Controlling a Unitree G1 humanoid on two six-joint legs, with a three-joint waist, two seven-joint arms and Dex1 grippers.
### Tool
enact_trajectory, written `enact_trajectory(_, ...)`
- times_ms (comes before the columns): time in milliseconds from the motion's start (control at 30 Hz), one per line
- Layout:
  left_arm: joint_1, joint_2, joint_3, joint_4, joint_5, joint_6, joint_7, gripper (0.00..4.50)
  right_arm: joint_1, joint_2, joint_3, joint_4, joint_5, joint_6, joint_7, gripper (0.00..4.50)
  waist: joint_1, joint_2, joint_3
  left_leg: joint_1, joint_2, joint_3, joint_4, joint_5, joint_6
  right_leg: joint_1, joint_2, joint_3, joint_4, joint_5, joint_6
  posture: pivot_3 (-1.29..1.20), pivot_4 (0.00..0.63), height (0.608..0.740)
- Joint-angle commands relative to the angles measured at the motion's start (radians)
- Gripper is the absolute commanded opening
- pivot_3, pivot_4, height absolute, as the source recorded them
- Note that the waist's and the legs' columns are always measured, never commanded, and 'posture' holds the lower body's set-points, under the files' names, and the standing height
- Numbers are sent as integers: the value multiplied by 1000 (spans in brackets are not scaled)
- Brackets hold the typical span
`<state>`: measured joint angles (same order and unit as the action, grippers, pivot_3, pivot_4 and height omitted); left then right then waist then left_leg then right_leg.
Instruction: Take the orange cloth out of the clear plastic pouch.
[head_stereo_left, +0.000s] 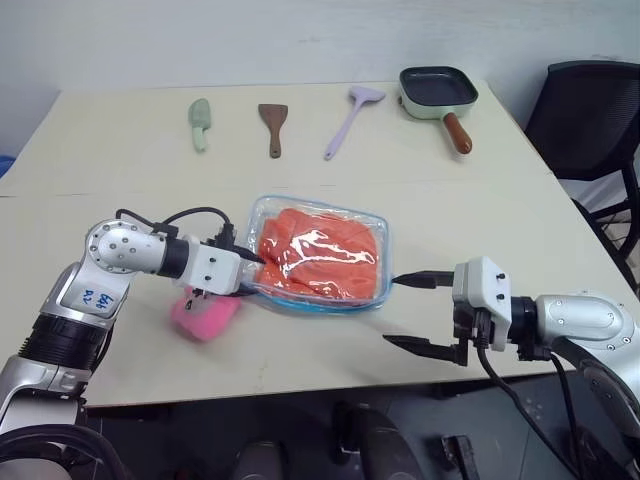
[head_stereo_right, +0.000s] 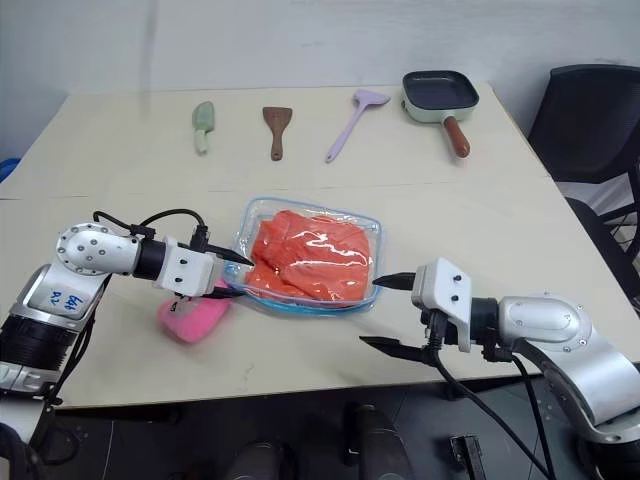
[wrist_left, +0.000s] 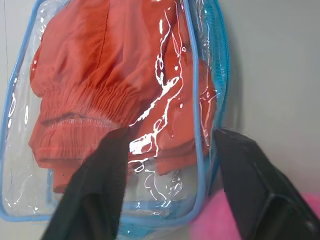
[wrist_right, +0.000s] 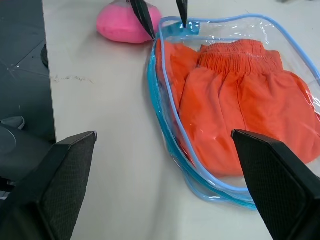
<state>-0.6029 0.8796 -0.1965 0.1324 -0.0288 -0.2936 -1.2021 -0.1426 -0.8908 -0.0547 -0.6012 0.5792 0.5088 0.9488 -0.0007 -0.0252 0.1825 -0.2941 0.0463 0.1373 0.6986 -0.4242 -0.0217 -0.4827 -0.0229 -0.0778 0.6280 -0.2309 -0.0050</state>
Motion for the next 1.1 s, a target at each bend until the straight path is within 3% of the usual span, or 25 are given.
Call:
enact_trajectory(33, 0, 13, 32, -15, -17, 3, -5, 1388, -16, -9, -35, -9, 10, -5, 7, 4500, 1, 0, 0, 0, 0, 0, 0, 0, 0, 0, 0, 0, 0, 0, 0, 0, 150, 740)
enact_trajectory(200, 15, 20, 29, -22, -25, 30, -26, 7, -25, -11, -32, 3, 4, -6, 12, 4500, 1, 0, 0, 0, 0, 0, 0, 0, 0, 0, 0, 0, 0, 0, 0, 0, 150, 740)
enact_trajectory(533, -15, -67, 104, -159, -304, 557, -13, 7, -23, -11, -46, -19, 44, 43, 8, 4500, 3, 0, 0, 0, 0, 0, 1, 0, 0, 1, 0, 0, 0, 0, 0, 0, 150, 740)
enact_trajectory(733, -21, -21, 72, -141, -208, 420, -72, 7, 7, -10, -49, -54, 47, 56, 2, 4500, -3, 0, 0, 1, 0, 0, 0, 0, 0, 1, 0, 0, 0, 0, 0, 0, 150, 740)
enact_trajectory(900, -27, 55, 37, 16, -26, 55, -93, 1180, 18, -4, -47, -58, 47, 61, 1, 4500, -1, 0, 0, 3, 0, 1, -1, 0, 0, 2, 0, 1, 0, 0, 0, 0, 150, 740)
enact_trajectory(1000, -45, 44, 43, 68, -8, -12, -78, 2070, 23, 2, -38, -63, 40, 51, -2, 4500, 2, 0, 0, 4, 0, 2, -1, 0, 0, 2, 0, 1, 0, 0, 0, 0, 150, 740)
enact_trajectory(1100, -72, 31, 32, 113, 16, -67, -77, 2070, 24, 5, -34, -65, 39, 46, -2, 4500, 6, 0, 0, 4, 0, 2, -1, 0, 1, 2, 0, 1, 0, 0, 0, 0, 150, 740)
